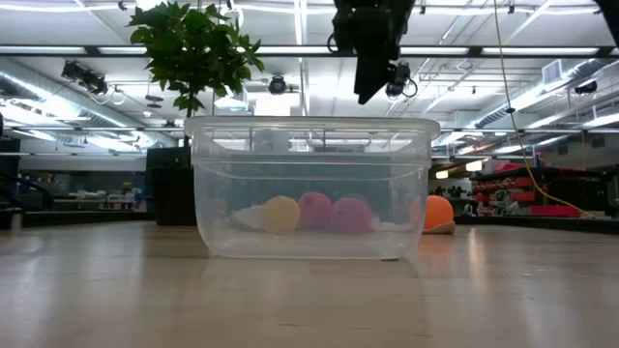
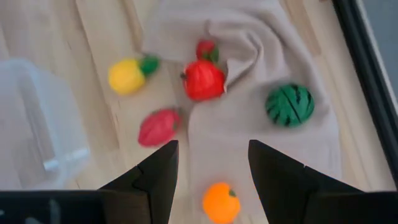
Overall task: Pick and placing Produce into tupperware
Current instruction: Put the orange into the transparent bin
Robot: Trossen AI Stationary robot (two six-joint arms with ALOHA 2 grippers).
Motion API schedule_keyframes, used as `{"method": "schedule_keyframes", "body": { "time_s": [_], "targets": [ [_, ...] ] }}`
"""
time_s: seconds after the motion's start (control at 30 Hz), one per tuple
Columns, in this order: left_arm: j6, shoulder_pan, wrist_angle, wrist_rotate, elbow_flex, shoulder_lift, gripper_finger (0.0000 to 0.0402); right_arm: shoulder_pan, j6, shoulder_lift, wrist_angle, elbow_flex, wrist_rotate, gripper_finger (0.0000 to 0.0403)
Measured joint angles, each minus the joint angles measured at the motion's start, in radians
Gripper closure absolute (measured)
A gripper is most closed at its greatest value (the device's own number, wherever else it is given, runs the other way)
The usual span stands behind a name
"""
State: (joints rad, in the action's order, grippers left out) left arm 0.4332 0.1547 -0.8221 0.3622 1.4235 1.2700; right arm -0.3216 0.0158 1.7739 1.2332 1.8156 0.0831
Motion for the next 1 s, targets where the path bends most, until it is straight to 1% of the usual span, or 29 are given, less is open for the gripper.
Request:
{"method": "schedule_keyframes", "body": {
  "time_s": [0.17, 0.23, 0.37, 0.47, 0.57, 0.7, 0.9, 1.0],
  "targets": [
    [0.0, 0.0, -0.001, 0.0, 0.0, 0.0, 0.0261, -0.007, -0.05, 0.037, 0.092, -0.009, -0.008, 0.0202],
    [0.0, 0.0, -0.002, 0.0, 0.0, 0.0, 0.0264, -0.003, -0.075, 0.057, 0.128, -0.015, -0.026, 0.0202],
    [-0.001, 0.0, -0.004, 0.0, 0.0, 0.0, 0.0262, -0.003, -0.101, 0.074, 0.136, -0.045, -0.038, 0.0202],
    [-0.001, 0.0, -0.007, 0.0, 0.0, 0.0, 0.0257, -0.005, -0.078, 0.083, 0.134, -0.067, -0.063, 0.0202],
    [-0.001, 0.0, -0.007, 0.0, 0.0, 0.0, 0.0253, -0.015, -0.004, 0.081, 0.129, -0.104, -0.085, 0.0202],
    [-0.001, 0.0, -0.007, 0.0, 0.0, 0.0, 0.0251, -0.027, 0.172, 0.077, 0.115, -0.193, -0.087, 0.0202],
    [-0.001, 0.0, -0.007, 0.0, 0.0, 0.0, 0.0261, -0.022, 0.411, 0.077, 0.048, -0.345, -0.091, 0.0202],
    [-0.001, 0.0, -0.007, 0.0, 0.0, 0.0, 0.0264, -0.022, 0.494, 0.077, 0.024, -0.39, -0.138, 0.0202]
  ]
}}
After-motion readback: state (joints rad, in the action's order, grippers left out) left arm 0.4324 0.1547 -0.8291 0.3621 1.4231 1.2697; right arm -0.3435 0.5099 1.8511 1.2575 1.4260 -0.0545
